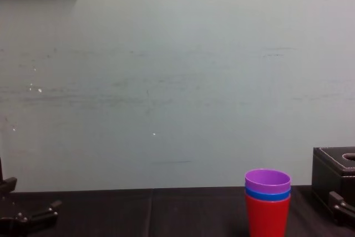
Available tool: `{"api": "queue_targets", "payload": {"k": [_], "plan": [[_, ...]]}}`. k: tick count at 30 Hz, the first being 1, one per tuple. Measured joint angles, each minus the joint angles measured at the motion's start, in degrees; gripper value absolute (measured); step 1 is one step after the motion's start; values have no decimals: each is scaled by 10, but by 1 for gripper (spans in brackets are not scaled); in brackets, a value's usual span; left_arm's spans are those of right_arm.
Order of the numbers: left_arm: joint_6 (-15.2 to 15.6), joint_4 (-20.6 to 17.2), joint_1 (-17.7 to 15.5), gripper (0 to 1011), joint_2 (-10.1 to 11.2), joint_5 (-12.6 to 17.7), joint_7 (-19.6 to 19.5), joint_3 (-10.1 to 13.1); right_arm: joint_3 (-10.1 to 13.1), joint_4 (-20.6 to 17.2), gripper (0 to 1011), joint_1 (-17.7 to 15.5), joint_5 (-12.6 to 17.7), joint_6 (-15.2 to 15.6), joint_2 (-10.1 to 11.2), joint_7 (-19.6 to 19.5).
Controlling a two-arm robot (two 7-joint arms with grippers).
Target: Stack the three plastic cups sequentially using one hand.
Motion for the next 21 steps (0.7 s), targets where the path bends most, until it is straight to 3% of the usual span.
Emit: {"api": "queue_targets", "payload": {"k": [21], "plan": [[0, 0, 0, 1005, 0, 0, 0, 0, 0, -1, 1003, 0, 0, 1, 0, -1]]}}
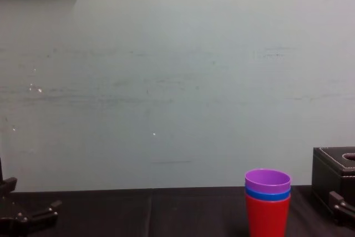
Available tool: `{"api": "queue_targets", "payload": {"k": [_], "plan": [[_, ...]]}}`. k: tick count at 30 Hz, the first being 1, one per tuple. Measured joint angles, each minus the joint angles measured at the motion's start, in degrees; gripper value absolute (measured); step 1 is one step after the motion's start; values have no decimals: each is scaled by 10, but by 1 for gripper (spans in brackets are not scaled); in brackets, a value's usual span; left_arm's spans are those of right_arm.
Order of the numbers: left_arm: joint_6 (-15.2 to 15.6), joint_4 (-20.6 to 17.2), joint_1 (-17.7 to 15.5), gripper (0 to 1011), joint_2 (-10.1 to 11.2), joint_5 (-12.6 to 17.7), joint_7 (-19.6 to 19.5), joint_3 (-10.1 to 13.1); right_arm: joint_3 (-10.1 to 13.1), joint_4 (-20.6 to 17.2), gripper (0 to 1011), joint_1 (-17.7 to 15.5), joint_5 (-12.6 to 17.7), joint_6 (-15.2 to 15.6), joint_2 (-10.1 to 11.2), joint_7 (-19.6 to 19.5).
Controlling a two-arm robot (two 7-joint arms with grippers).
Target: Stack the three plastic cups sequentially using one hand.
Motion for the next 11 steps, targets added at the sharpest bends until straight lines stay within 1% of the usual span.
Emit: {"api": "queue_targets", "payload": {"k": [11], "plan": [[0, 0, 0, 1005, 0, 0, 0, 0, 0, 0, 1002, 0, 0, 0, 0, 0]]}}
